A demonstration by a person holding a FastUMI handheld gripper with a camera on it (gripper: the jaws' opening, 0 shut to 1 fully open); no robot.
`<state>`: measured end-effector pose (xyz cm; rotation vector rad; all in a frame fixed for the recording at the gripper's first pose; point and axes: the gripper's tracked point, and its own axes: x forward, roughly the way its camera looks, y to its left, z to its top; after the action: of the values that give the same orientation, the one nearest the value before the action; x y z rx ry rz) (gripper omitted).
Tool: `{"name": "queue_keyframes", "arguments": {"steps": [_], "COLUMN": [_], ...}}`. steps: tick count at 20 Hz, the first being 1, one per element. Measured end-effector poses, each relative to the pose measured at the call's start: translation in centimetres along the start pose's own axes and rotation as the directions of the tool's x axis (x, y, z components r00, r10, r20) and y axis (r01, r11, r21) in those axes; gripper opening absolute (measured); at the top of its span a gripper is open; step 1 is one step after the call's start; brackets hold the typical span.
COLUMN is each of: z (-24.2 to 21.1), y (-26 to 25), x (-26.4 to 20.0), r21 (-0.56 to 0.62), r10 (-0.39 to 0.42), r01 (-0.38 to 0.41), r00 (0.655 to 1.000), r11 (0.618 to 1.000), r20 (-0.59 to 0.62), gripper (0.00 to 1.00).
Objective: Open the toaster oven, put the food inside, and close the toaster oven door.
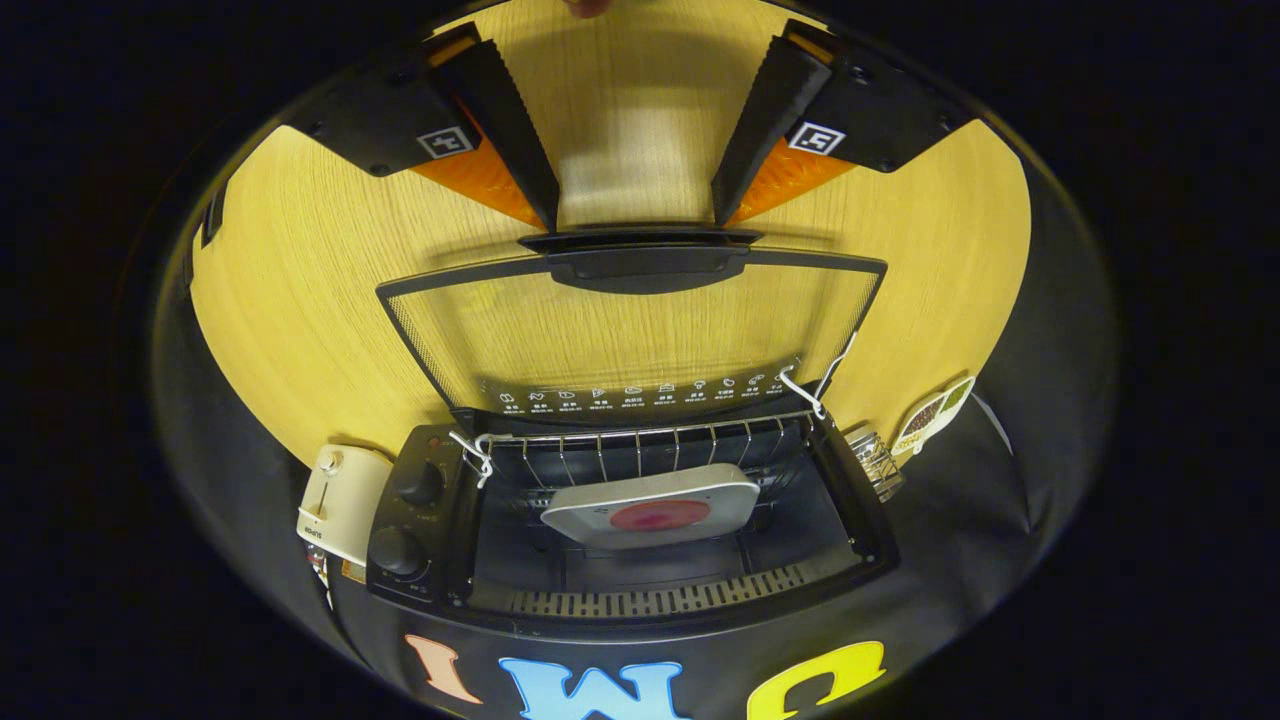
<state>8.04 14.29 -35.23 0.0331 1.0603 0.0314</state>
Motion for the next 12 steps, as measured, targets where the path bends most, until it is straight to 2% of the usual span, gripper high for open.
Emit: {"name": "queue_keyframes", "arguments": {"steps": [3, 8, 12], "z": [-0.1, 0.2, 0.8], "y": [0.1, 0.1, 0.1], "x": [0.1, -0.3, -1.5], "r21": [-0.015, -0.005, -0.026], "r10": [-0.027, -0.003, 0.000], "r01": [0.028, 0.004, 0.002], "r00": [0.999, 1.000, 0.996], "r11": [1.000, 1.000, 1.000], "r20": [0.020, 0.030, 0.091], "gripper": [0.98, 0.98, 0.98]}}
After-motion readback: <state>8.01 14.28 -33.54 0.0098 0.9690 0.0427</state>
